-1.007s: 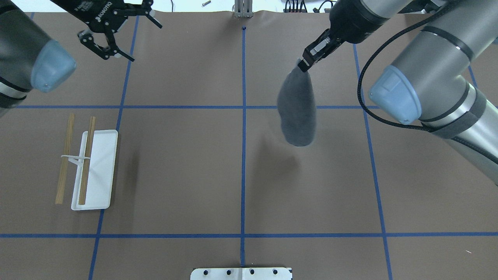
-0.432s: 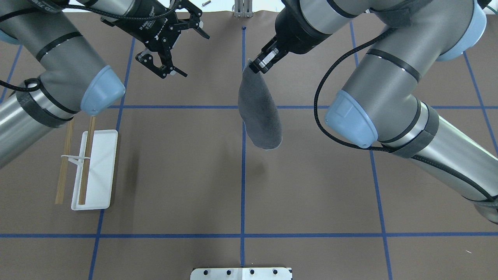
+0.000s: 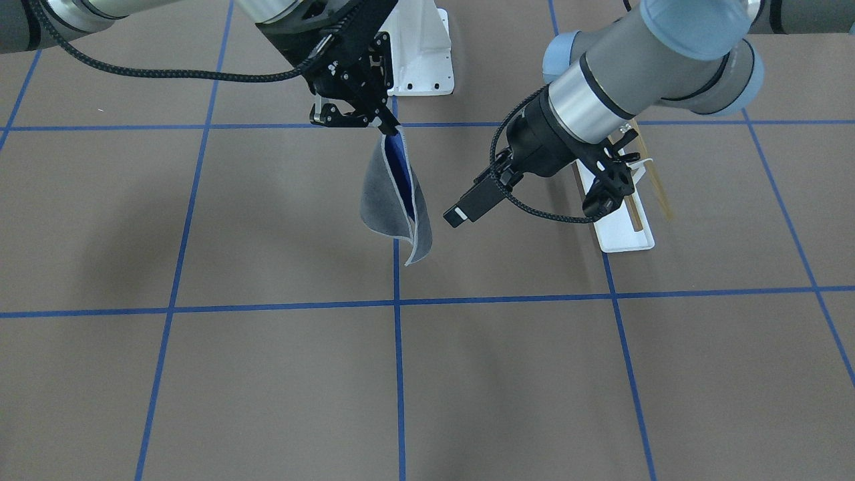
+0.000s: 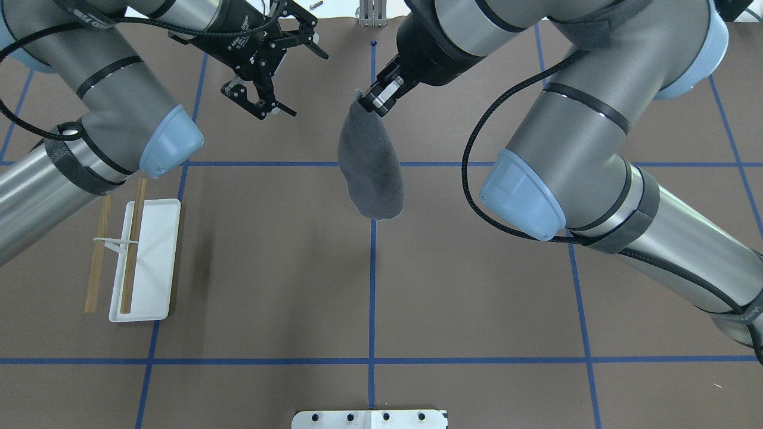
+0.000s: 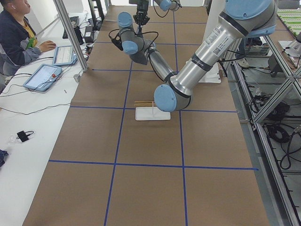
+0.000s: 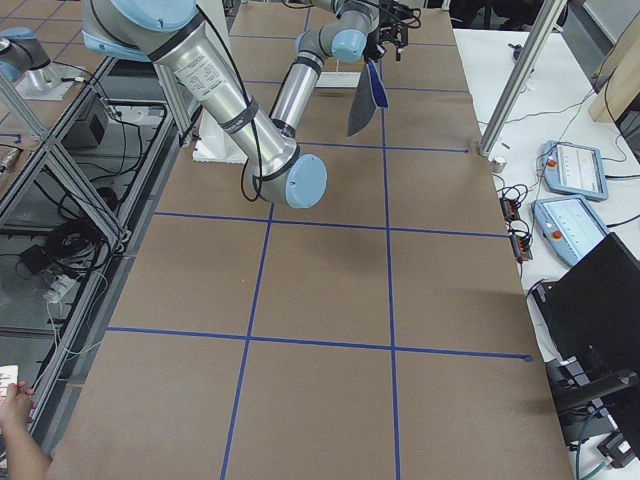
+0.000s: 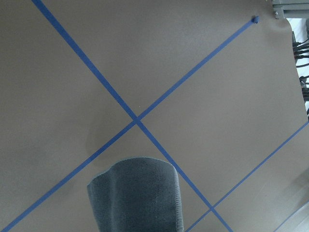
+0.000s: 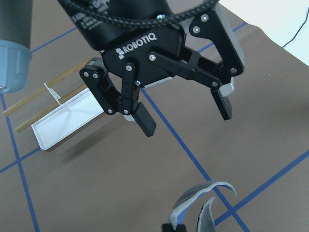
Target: Hang towel on rack
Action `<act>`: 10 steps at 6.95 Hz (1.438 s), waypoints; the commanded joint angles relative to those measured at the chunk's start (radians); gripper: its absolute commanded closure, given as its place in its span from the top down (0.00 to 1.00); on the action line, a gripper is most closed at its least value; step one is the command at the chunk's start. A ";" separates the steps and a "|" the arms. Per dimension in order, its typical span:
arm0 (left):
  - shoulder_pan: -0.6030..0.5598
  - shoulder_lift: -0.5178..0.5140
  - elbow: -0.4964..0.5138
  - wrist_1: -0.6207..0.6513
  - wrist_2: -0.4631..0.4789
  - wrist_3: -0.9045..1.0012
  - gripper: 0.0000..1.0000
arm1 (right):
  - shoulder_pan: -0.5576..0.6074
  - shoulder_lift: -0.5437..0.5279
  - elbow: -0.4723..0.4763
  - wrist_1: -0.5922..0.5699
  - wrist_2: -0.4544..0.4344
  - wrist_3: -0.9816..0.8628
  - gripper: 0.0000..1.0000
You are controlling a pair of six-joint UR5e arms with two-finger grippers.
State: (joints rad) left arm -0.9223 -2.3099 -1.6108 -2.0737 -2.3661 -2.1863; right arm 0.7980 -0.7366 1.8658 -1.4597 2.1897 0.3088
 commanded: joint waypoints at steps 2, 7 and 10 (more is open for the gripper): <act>0.045 -0.002 0.003 -0.009 0.002 0.000 0.97 | -0.017 0.017 0.001 0.001 -0.008 -0.054 0.00; 0.097 0.007 -0.003 -0.037 0.002 0.006 0.21 | -0.020 0.002 0.036 -0.002 -0.053 -0.074 0.00; 0.094 0.010 -0.008 -0.049 0.004 0.017 0.00 | -0.023 -0.044 0.090 -0.004 -0.054 -0.074 0.00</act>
State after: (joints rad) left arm -0.8276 -2.3012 -1.6168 -2.1168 -2.3635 -2.1724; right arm 0.7761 -0.7592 1.9293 -1.4629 2.1372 0.2347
